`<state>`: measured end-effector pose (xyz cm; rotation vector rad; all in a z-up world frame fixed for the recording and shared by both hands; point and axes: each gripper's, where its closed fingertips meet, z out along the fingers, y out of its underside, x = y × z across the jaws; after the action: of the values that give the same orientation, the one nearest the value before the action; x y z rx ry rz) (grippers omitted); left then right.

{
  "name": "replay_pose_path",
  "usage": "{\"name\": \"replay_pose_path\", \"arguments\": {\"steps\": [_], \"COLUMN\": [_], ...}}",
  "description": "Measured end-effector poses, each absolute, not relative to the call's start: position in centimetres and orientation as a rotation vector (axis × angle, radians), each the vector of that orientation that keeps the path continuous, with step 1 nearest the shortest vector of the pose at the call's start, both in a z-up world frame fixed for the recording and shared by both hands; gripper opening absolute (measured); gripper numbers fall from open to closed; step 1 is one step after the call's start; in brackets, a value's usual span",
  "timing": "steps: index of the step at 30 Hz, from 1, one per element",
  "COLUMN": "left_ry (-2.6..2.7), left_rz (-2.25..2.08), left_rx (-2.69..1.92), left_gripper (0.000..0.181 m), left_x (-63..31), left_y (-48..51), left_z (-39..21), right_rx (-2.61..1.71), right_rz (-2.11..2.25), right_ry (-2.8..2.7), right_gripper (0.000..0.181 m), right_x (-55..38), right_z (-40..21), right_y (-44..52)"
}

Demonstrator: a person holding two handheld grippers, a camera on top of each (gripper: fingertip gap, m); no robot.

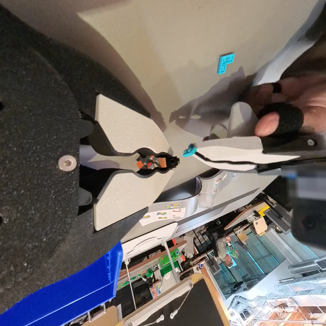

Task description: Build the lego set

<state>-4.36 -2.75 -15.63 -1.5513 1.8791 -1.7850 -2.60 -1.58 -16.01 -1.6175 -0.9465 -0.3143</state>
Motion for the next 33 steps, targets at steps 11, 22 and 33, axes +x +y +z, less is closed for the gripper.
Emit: {"name": "replay_pose_path", "arguments": {"steps": [11, 22, 33], "left_ry": [1.823, 1.985, 2.226], "left_rz": [-1.116, -0.021, -0.504], "left_rx": [-1.266, -0.602, -0.866], "left_gripper": [0.008, 0.009, 0.022], "left_x": [-3.8, -4.9, -9.3], "left_y": [-0.1, 1.9, -0.6], "left_z": [-15.5, -18.5, -19.3], "right_rx": [-1.644, -1.689, -1.697], "right_rz": [-0.289, -0.253, -0.252], "right_ry": [-0.929, -0.910, -0.914], "right_gripper": [0.009, 0.009, 0.009], "right_x": [-2.6, -2.7, -2.6], "right_z": [-16.2, -16.6, -16.7], "right_y": [-1.6, -1.6, -1.6]}}
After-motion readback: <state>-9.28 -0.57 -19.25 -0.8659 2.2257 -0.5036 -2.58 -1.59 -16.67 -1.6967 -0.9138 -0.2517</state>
